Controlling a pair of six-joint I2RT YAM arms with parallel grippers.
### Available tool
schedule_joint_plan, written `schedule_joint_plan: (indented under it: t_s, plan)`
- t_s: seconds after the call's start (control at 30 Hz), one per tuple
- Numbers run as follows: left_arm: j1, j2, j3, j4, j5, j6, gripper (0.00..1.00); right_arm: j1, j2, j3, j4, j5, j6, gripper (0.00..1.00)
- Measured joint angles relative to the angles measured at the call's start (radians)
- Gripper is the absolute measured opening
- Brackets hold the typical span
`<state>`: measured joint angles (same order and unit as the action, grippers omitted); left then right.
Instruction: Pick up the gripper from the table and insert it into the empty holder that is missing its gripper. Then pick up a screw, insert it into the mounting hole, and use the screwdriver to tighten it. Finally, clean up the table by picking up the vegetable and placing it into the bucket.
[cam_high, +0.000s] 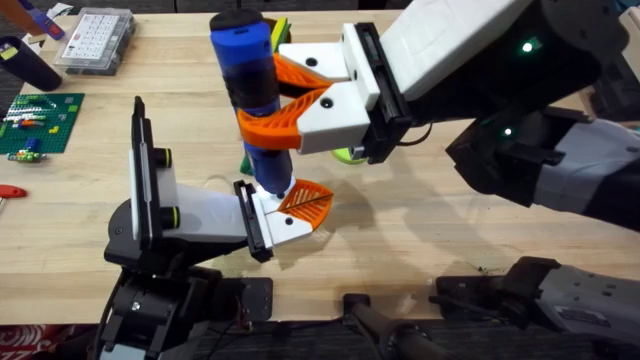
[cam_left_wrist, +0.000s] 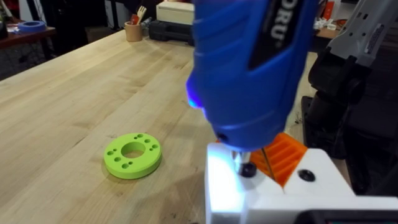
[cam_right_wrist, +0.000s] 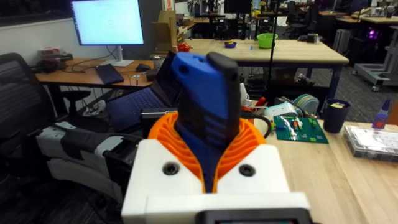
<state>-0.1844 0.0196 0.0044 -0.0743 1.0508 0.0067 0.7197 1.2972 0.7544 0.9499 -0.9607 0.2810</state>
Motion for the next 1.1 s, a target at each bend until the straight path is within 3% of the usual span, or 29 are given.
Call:
schedule_joint_plan:
  t_s: [0.37, 0.8, 1.1]
  plan:
    - [0.000, 0.000, 0.000, -0.016, 0.000, -0.003, 0.012, -0.001, 0.004, -0.003, -0.013, 0.002, 0.012, 0.044]
    - [0.000, 0.000, 0.000, -0.016, 0.000, -0.003, 0.012, -0.001, 0.004, -0.009, 0.103, -0.004, 0.075, 0.046]
    - [0.000, 0.000, 0.000, -0.016, 0.000, -0.003, 0.012, -0.039, -0.059, -0.010, 0.118, -0.030, 0.130, 0.046]
